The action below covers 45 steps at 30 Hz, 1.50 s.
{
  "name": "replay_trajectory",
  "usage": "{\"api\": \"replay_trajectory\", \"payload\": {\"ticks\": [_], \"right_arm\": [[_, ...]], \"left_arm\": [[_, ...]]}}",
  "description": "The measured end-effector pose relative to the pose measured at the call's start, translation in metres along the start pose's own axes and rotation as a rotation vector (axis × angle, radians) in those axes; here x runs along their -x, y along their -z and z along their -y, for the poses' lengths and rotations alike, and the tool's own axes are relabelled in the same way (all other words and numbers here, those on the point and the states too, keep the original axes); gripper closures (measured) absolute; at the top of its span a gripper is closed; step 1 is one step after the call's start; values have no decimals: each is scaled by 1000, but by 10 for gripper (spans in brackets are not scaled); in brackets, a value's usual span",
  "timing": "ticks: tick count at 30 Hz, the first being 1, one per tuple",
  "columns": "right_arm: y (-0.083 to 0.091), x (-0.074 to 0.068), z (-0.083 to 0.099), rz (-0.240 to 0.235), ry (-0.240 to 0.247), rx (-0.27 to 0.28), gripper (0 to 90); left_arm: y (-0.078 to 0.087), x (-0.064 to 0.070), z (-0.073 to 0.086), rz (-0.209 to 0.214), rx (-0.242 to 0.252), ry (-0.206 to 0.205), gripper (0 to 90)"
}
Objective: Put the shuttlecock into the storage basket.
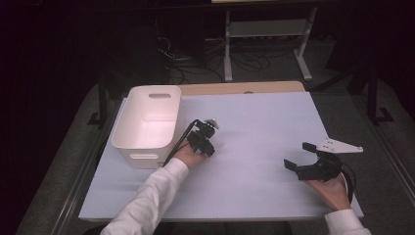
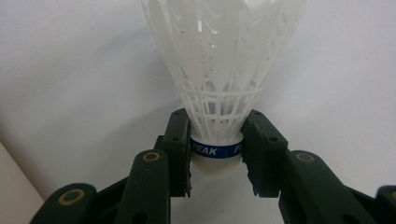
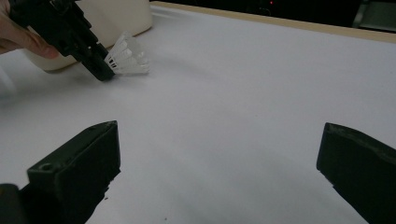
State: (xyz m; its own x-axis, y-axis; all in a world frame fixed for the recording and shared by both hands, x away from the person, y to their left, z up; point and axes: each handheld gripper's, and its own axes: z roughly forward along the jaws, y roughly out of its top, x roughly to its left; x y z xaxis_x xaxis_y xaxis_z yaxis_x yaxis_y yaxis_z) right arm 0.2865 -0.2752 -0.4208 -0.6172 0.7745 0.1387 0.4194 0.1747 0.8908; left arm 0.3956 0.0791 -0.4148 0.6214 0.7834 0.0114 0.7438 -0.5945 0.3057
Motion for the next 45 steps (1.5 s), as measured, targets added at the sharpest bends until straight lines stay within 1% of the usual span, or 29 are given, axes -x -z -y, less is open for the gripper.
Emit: {"api": "replay_trajectory", "payload": {"ticks": [2, 3, 4, 8, 12, 14, 16, 17, 22, 26, 28, 33, 34, 38, 39, 40, 42, 43, 44, 45], "right_arm": [[0, 0, 0, 0, -1, 1, 0], [0, 0, 0, -1, -2, 1, 0], [0, 0, 0, -2, -1, 1, 0], [1, 0, 0, -7, -6, 0, 0], [1, 0, 0, -10, -11, 3, 0], [1, 0, 0, -12, -12, 4, 0], [1, 0, 0, -13, -7, 9, 0], [1, 0, 0, -13, -7, 9, 0], [2, 0, -1, -14, -9, 13, 0], [1, -1, -1, -16, -8, 16, 0], [1, -1, -1, -19, -5, 19, 0], [0, -2, -1, -27, -9, 16, 0], [0, -2, -1, -27, -10, 17, 0], [1, -2, -2, -23, -13, 25, 0], [1, -2, -2, -23, -14, 26, 0], [1, -2, -2, -24, -13, 28, 0], [1, -2, -2, -26, -11, 29, 0], [2, -2, -2, -28, -15, 31, 0], [2, -2, -2, -29, -16, 32, 0], [2, -2, -2, -29, -16, 32, 0]], "left_arm": [[0, 1, 0, 1, 4, 2, 645], [0, 0, 0, 0, 7, -5, 645], [1, 1, -1, 1, 9, 4, 647], [3, 0, 0, 20, 24, 11, 649], [7, 2, 1, 27, 28, 10, 650], [11, 2, 2, 31, 33, 6, 650], [14, 2, 2, 33, 39, 15, 650], [16, 1, 3, 36, 36, 10, 650], [26, 2, 4, 34, 64, 19, 650], [34, 3, 5, 35, 72, 25, 650], [38, 3, 6, 40, 79, 18, 650], [45, 2, 8, 42, 80, 24, 650], [46, 2, 8, 44, 79, 15, 650], [54, 5, 8, 42, 100, 17, 650], [56, 5, 7, 45, 105, 11, 650], [57, 7, 7, 47, 107, 14, 650], [60, 8, 7, 52, 104, 4, 650], [61, 10, 7, 53, 105, 8, 650], [62, 10, 6, 56, 103, -1, 650], [63, 12, 6, 58, 108, 5, 650]]}}
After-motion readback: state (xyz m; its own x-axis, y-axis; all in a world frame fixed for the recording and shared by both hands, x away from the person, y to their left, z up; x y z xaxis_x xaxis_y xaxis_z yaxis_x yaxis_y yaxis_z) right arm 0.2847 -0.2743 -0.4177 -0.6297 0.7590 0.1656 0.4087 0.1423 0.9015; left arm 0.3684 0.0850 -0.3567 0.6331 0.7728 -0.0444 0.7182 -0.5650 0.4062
